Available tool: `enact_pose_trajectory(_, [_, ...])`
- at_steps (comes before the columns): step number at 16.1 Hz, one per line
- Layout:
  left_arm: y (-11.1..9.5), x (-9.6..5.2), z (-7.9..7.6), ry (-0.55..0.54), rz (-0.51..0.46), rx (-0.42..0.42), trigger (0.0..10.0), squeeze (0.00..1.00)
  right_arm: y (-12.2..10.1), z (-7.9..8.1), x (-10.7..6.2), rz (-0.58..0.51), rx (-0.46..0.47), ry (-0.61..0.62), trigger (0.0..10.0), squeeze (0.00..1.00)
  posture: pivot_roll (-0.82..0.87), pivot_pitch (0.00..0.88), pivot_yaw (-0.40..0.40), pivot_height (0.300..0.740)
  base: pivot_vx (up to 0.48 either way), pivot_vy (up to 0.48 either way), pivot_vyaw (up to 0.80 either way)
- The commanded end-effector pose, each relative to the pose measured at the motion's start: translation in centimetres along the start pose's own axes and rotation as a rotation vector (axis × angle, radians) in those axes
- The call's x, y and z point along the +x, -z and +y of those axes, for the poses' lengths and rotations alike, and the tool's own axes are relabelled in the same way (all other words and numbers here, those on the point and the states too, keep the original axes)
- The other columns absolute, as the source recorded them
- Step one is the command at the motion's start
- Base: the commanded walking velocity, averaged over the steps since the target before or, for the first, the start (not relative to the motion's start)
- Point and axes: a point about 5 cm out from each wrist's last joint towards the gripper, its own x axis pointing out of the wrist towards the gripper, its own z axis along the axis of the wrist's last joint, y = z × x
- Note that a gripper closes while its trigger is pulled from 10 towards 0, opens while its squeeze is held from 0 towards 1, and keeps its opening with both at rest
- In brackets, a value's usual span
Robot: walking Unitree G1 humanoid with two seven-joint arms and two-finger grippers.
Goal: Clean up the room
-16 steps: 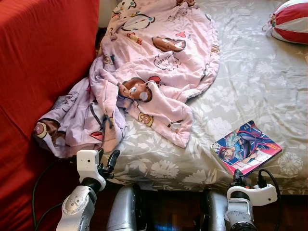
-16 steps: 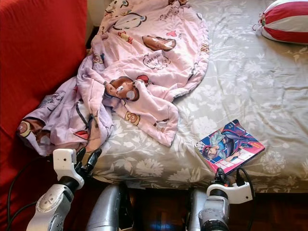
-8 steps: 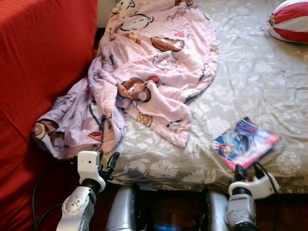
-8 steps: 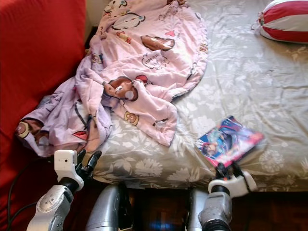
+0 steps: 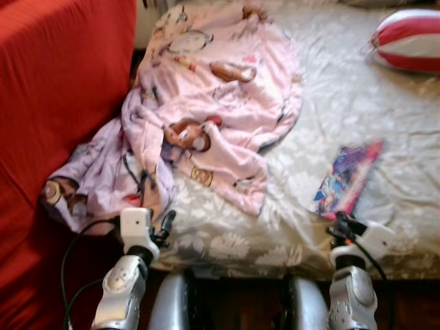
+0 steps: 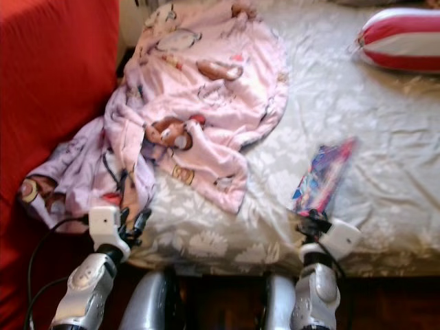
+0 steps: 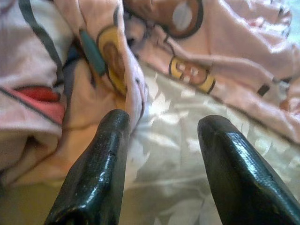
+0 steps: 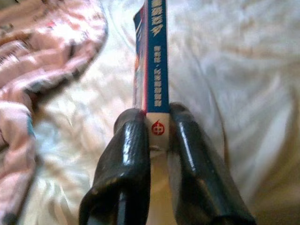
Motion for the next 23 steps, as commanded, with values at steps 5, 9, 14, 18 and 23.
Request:
enact_pose_trajectory(5, [1.6, -0.8, 0.8, -0.063, 0.034, -0.007, 10.0, 0.0, -0.6, 1.9, -0.3, 0.029, -0.196, -0.139, 10.0, 0.0, 0.02, 0.078, 0.024, 0.587, 0.0, 0.0, 0.0])
enact_pose_trajectory(9, [1.8, -0.2, 1.0, -0.074, 0.044, -0.014, 10.0, 0.0, -0.4, 1.7, -0.3, 0.062, -0.217, -0.083, 10.0, 0.0, 0.01, 0.069, 0.023, 0.606, 0.0, 0.0, 0.0])
enact_pose_trajectory(14, [2.7, -0.1, 1.6, -0.07, 0.086, 0.008, 10.0, 0.0, -0.3, 1.8, -0.1, 0.077, -0.198, -0.079, 10.0, 0.0, 0.01, 0.055, 0.034, 0.661, 0.0, 0.0, 0.0])
enact_pose_trajectory(18, [5.0, -0.9, 2.9, -0.11, 0.214, -0.009, 10.0, 0.0, 0.4, 1.8, -0.3, 0.102, -0.194, -0.085, 10.0, 0.0, 0.02, 0.0, 0.028, 0.706, 0.0, 0.0, 0.0])
enact_pose_trajectory(23, [8.1, -2.7, 3.8, -0.092, 0.433, 0.099, 10.0, 0.0, -0.4, 2.0, 0.7, 0.074, -0.182, -0.08, 10.0, 0.0, 0.02, 0.0, 0.044, 0.74, 0.0, 0.0, 0.0])
